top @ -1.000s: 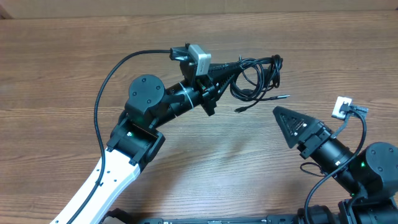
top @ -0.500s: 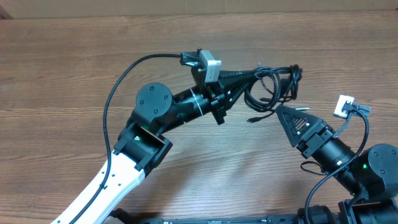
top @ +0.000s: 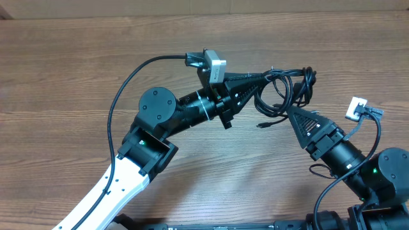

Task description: Untangle cables

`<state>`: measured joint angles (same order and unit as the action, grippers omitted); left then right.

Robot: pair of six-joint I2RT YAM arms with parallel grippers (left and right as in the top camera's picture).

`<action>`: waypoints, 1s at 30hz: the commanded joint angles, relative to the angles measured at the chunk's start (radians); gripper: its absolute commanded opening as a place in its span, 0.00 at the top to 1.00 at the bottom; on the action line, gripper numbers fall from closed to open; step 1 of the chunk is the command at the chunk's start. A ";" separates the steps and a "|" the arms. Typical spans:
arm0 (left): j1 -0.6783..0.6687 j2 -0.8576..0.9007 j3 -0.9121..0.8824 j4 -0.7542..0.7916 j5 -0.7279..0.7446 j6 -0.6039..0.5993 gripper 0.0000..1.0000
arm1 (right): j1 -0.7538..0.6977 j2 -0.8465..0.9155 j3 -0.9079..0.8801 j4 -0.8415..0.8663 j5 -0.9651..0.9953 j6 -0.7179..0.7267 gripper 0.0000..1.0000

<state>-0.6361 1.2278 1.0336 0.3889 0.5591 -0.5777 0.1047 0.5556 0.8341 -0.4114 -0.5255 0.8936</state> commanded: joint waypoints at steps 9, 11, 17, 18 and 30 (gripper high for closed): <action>-0.062 -0.022 0.025 0.032 0.013 -0.029 0.96 | -0.003 0.002 0.003 0.006 0.034 0.050 0.56; -0.070 -0.019 0.025 0.039 0.010 -0.029 0.96 | -0.003 0.004 0.003 0.006 0.033 0.060 0.56; -0.093 0.005 0.025 0.050 0.008 -0.031 0.96 | -0.003 0.011 0.003 0.007 0.031 0.076 0.56; -0.097 0.013 0.025 0.058 0.008 -0.033 0.96 | -0.003 0.011 0.003 0.007 0.031 0.076 0.57; -0.121 0.129 0.025 0.240 0.053 -0.141 0.96 | -0.003 0.013 0.003 0.006 0.027 0.075 0.60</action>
<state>-0.7204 1.3342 1.0344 0.6003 0.5304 -0.6662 0.0978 0.5594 0.8341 -0.4126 -0.4740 0.9688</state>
